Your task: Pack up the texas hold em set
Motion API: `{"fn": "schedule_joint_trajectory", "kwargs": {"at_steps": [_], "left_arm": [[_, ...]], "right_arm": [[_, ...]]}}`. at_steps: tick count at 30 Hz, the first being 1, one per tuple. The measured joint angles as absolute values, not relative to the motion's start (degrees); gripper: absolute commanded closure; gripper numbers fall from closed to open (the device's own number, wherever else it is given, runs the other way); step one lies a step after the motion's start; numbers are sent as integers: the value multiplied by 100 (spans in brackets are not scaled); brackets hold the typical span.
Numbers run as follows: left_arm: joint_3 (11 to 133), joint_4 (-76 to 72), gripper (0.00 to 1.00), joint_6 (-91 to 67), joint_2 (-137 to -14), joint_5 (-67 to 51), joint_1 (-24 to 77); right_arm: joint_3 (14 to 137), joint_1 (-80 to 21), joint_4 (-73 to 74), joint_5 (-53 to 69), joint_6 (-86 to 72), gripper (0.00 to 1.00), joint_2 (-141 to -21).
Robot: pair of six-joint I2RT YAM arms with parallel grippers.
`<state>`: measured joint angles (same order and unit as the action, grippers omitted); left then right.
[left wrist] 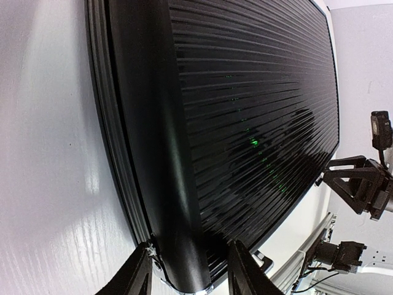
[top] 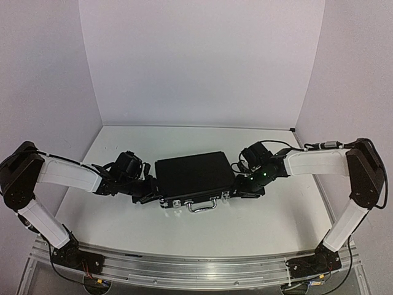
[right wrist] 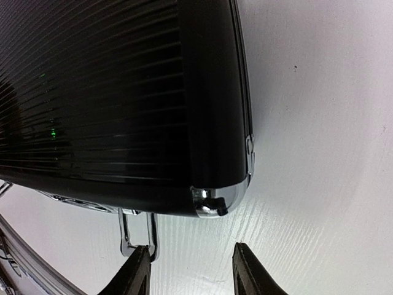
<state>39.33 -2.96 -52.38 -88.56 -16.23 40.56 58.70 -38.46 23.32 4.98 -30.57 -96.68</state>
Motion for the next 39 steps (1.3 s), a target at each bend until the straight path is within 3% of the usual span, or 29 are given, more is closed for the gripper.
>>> {"fn": "schedule_joint_trajectory", "kwargs": {"at_steps": [21,39], "left_arm": [[4046,-246,62,-5253,-8947,-1679,4058],[4125,-317,62,-5249,-9049,-1733,4106]], "right_arm": [[5858,-3846,2020,389,-2941,60,-10149],[4701,-3957,-325,-299,-3283,61,-10074]]}}
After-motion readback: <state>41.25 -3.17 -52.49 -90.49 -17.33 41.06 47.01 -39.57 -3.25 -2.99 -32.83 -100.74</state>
